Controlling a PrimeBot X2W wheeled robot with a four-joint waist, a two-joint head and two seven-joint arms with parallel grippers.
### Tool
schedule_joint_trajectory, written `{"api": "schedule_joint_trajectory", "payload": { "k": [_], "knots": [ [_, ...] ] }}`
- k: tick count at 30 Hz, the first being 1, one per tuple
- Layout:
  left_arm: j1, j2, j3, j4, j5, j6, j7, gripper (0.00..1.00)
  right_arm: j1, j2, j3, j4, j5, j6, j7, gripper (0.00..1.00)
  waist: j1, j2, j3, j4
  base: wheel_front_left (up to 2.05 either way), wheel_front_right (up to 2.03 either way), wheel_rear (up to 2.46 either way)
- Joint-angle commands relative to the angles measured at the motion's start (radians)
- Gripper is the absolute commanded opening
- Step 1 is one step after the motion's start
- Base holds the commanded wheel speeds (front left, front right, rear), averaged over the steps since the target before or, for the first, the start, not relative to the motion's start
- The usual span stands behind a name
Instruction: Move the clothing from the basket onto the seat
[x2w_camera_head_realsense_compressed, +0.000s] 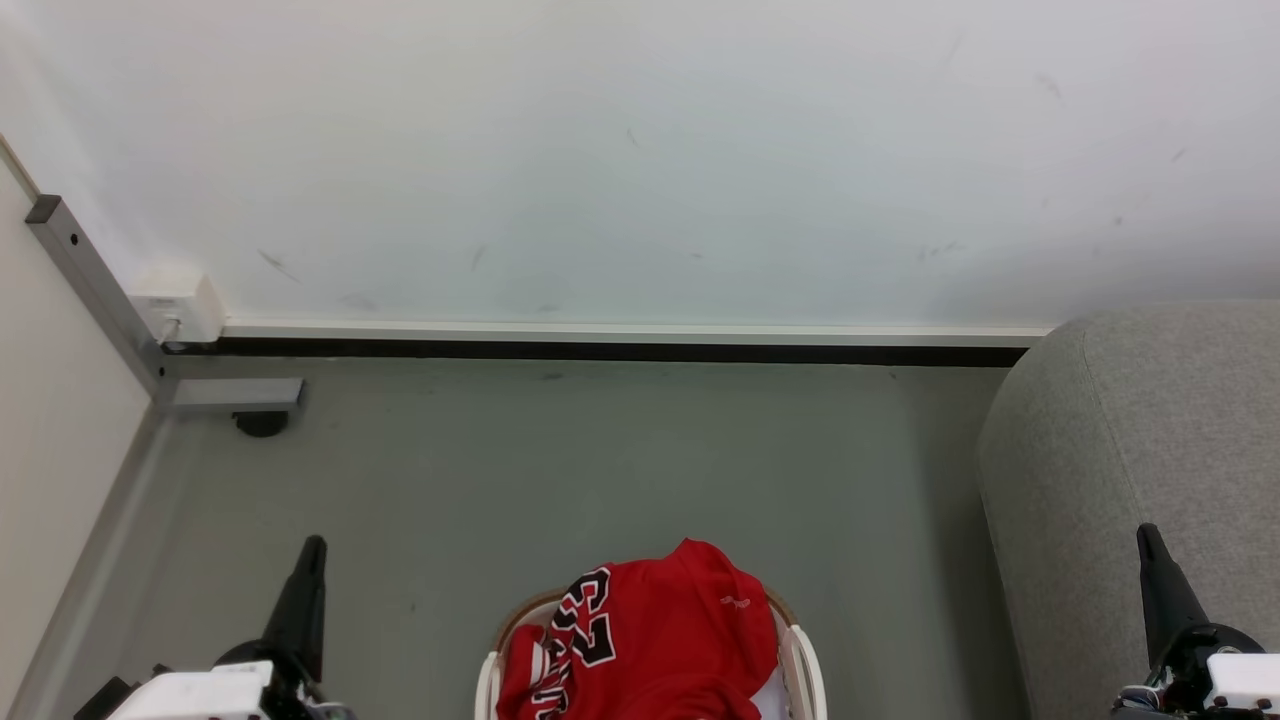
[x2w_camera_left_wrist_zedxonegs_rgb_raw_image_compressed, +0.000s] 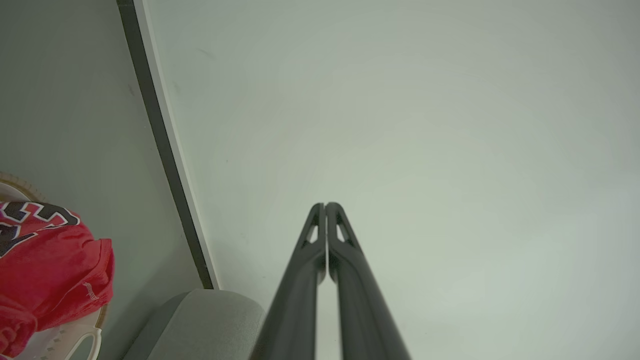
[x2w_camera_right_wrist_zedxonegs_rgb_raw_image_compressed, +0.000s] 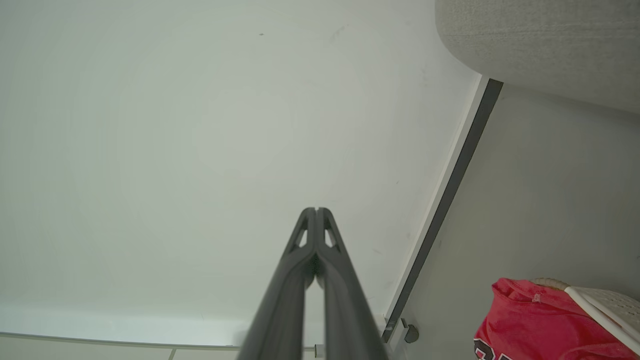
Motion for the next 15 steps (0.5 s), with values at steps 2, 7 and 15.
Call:
{"api": "schedule_joint_trajectory", "payload": {
  "k": [2,7,15],
  "knots": [
    [-0.010,0.003,0.002,-0.003,-0.012,-0.005,0.002,0.00,0.014,-0.002,-0.002,-0.005,0.000,-0.003,0.001,0.00,0.0000,-0.0001,0.000,0.000,0.00,0.00,0.00],
    [-0.010,0.003,0.002,-0.003,-0.012,-0.005,0.002,0.00,0.014,-0.002,-0.002,-0.005,0.000,-0.003,0.001,0.00,0.0000,-0.0001,0.000,0.000,0.00,0.00,0.00],
    [-0.010,0.003,0.002,-0.003,-0.012,-0.005,0.002,0.00,0.014,-0.002,-0.002,-0.005,0.000,-0.003,0.001,0.00,0.0000,-0.0001,0.000,0.000,0.00,0.00,0.00]
  ]
}}
